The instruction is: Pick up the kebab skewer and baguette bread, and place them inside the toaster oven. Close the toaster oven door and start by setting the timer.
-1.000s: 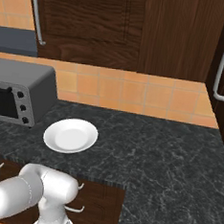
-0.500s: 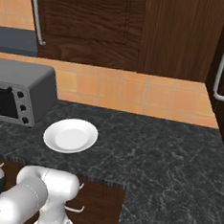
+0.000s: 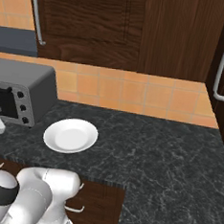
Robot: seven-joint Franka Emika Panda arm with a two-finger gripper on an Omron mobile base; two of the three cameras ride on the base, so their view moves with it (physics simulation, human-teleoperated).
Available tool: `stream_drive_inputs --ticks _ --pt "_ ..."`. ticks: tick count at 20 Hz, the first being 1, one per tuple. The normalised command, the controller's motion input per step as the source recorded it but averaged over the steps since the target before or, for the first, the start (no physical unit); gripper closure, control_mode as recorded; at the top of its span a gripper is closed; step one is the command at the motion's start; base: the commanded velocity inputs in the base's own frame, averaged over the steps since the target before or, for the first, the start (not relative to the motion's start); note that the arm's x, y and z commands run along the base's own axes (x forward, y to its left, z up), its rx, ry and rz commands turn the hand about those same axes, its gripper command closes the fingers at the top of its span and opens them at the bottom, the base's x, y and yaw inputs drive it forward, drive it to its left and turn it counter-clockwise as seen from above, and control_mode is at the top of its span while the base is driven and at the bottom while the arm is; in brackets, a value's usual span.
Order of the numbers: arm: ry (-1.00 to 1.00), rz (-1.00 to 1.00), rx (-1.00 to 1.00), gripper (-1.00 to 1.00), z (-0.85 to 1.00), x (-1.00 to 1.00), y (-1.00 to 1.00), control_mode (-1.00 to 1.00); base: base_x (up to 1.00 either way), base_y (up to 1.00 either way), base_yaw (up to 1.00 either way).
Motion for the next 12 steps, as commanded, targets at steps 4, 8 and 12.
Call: stream_drive_inputs --ticks 4,8,12 --pt "-0.18 0.17 -0.19 -1.0 -0.16 0.0 -0.01 -1.0 0.0 0.0 0.0" --pt "-0.08 0.03 -0.13 -1.0 -0.01 0.23 0.0 -1.0 0.0 0.0 0.0" --pt "-0.07 0.01 -0.08 -1.0 0.0 0.14 0.0 -1.0 0.0 0.0 0.0"
